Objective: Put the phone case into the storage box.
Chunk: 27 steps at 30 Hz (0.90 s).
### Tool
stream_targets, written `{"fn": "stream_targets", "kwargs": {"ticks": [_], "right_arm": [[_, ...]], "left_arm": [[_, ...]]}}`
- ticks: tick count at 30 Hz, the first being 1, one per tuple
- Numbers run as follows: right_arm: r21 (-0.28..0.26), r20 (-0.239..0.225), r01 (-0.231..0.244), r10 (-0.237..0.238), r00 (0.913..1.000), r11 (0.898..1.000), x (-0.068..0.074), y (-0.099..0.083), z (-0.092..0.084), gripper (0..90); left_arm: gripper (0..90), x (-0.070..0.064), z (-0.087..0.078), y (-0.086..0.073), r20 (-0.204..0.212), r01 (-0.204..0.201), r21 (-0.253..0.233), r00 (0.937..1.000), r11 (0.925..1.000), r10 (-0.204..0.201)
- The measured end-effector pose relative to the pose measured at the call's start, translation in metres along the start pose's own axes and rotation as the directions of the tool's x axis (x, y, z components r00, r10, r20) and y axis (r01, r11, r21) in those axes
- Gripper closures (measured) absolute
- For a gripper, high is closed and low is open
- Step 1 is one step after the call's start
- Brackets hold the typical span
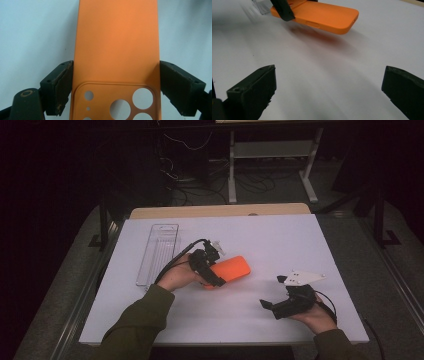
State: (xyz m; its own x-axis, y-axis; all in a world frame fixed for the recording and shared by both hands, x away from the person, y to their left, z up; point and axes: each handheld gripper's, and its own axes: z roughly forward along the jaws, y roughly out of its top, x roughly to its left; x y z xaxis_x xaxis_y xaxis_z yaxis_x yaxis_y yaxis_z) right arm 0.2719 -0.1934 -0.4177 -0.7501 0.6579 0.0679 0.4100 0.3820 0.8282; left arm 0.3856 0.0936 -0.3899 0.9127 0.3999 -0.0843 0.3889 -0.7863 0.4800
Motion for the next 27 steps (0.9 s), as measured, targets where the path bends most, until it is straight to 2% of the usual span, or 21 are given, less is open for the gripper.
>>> {"fn": "stream_targets", "kwargs": {"ticks": [11, 17, 21, 27], "right_arm": [[0.002, 0.005, -0.005, 0.005, 1.0, 1.0, 0.0, -0.001, 0.001, 0.0], [0.002, 0.014, -0.009, 0.009, 0.9999, 1.0, -0.002, -0.002, 0.002, 0.0], [0.001, 0.019, -0.02, 0.02, 0.9996, 1.0, -0.001, -0.003, 0.003, 0.0], [-0.025, 0.042, -0.05, 0.051, 0.9978, 0.998, -0.001, -0.003, 0.004, 0.0]], "left_arm": [[15.8, -0.006, -0.01, -0.015, -0.027, 0.027, 0.008, 0.9993, 0.9996, -0.026], [15.8, -0.007, -0.014, -0.019, -0.02, 0.041, 0.003, 0.999, 0.9992, -0.041], [15.8, -0.007, -0.016, -0.02, -0.007, 0.055, -0.021, 0.9985, 0.9983, -0.055], [15.8, -0.008, -0.018, -0.022, 0.002, 0.049, -0.019, 0.9988, 0.9986, -0.049]]}}
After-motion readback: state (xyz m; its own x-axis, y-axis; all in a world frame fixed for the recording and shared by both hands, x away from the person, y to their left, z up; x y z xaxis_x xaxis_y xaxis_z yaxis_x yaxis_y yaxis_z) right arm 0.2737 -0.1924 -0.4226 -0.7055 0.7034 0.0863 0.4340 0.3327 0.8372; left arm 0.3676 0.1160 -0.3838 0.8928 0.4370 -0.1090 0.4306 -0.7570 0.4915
